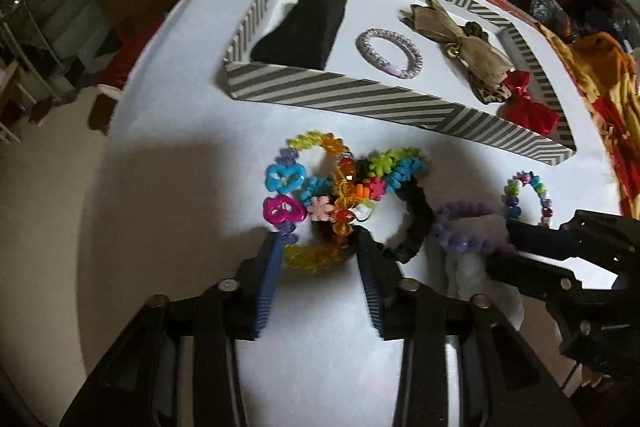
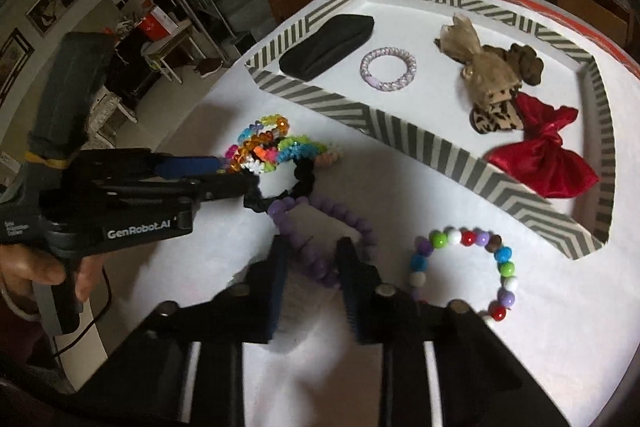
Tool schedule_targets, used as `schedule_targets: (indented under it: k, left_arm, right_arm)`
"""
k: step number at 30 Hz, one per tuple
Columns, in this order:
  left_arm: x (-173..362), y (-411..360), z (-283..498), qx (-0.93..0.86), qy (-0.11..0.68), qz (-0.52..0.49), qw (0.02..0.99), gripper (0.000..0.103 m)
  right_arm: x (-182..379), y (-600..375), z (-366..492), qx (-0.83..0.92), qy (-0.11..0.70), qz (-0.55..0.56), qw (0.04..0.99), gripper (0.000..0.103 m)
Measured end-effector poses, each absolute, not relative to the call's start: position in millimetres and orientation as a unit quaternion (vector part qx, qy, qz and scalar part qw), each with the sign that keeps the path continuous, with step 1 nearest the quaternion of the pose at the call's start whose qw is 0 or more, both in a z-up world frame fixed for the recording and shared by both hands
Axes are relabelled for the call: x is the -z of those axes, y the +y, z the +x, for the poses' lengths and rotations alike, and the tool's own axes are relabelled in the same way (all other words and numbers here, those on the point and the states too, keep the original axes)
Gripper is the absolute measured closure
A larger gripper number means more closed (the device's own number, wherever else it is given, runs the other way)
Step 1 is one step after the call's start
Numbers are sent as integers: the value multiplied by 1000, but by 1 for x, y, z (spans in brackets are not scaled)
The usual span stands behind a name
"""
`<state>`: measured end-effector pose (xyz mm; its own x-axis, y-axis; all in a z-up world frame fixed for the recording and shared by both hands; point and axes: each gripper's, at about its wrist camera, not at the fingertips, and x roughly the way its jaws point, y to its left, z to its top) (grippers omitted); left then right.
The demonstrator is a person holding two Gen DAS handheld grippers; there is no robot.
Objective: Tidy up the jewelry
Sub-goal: 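Grasp the orange charm bead bracelet with the left tool while the right tool grasps the purple bead bracelet, then carry both bracelets into the tray and open both tools to release them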
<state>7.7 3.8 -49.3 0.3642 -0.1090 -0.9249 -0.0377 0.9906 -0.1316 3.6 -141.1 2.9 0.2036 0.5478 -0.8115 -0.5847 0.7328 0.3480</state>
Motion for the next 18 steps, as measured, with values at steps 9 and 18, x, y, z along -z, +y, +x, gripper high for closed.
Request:
schedule_targets:
  k: [9,18]
  left_arm:
    - [35,15,0,33,550,-99,829,86]
    - [-18,22,-4,30,522,-121,844,86]
  right_arm:
    - [-24,-165,12,-361,496,32,789,93]
    - [-68,-191,21,-365,460,77,806,93]
